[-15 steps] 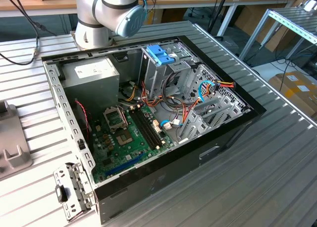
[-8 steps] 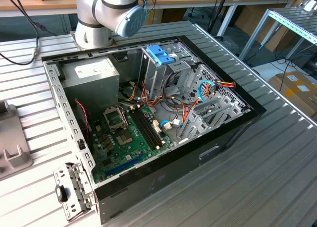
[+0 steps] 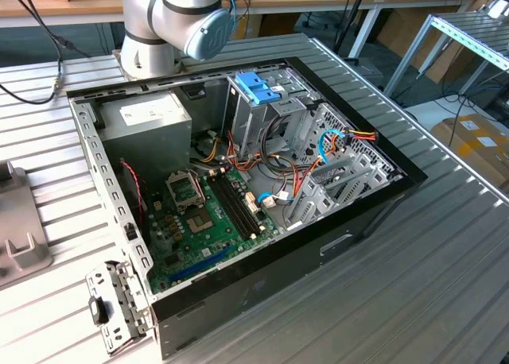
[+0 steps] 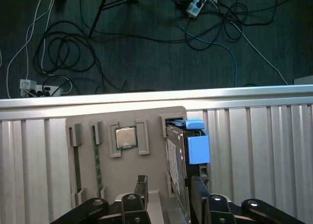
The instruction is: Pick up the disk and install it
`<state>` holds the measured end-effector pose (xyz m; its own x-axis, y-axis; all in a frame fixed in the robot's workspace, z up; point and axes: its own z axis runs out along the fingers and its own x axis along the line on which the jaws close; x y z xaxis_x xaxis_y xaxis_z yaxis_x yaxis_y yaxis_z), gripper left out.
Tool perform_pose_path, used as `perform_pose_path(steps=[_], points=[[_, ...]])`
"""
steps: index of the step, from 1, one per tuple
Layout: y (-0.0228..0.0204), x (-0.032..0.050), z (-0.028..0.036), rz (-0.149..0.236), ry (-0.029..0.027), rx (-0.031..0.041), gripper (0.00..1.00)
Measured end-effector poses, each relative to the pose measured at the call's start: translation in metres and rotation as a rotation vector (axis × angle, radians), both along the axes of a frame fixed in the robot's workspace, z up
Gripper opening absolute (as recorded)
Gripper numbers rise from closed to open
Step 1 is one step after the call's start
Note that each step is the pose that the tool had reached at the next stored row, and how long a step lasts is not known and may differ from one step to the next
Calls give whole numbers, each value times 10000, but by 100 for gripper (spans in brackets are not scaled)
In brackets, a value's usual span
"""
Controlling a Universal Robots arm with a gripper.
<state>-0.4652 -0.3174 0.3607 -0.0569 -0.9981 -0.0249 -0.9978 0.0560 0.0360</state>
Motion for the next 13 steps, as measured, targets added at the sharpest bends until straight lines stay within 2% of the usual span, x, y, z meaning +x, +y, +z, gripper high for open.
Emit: perform_pose_path(steps=[7,10,13], points=[[59,-10,-13,0,0,0,48],[95,-56,-18,0,0,0,48],[113,-92,-22,0,0,0,48]])
